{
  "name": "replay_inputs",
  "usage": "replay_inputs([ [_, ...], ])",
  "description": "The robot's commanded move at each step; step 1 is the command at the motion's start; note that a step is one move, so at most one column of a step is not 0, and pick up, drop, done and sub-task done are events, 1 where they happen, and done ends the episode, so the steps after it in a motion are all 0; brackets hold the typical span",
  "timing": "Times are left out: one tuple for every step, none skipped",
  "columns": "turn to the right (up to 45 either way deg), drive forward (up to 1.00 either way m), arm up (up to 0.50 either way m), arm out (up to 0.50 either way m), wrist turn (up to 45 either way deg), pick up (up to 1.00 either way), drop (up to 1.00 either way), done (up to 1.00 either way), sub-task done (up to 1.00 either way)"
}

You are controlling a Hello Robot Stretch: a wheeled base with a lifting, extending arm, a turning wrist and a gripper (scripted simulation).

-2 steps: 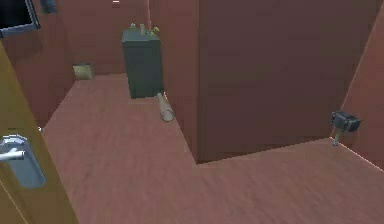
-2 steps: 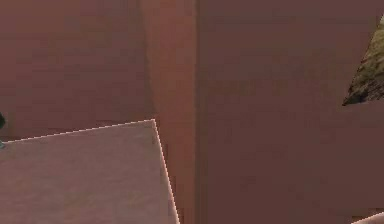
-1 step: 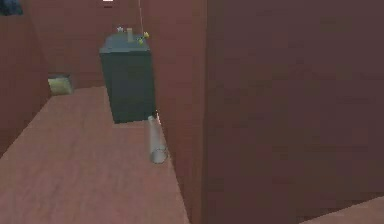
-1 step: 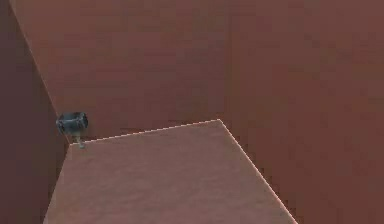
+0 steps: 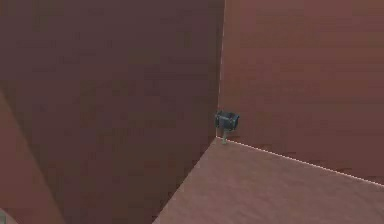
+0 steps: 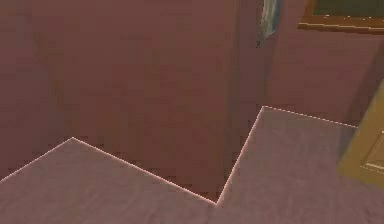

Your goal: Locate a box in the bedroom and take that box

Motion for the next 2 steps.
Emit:
replay_inputs([
  [45.0, 0.00, 0.00, 0.00, 0.0, 0.00, 0.00, 0.00, 0.00],
  [45.0, 0.00, 0.00, 0.00, 0.0, 0.00, 0.00, 0.00, 0.00],
])
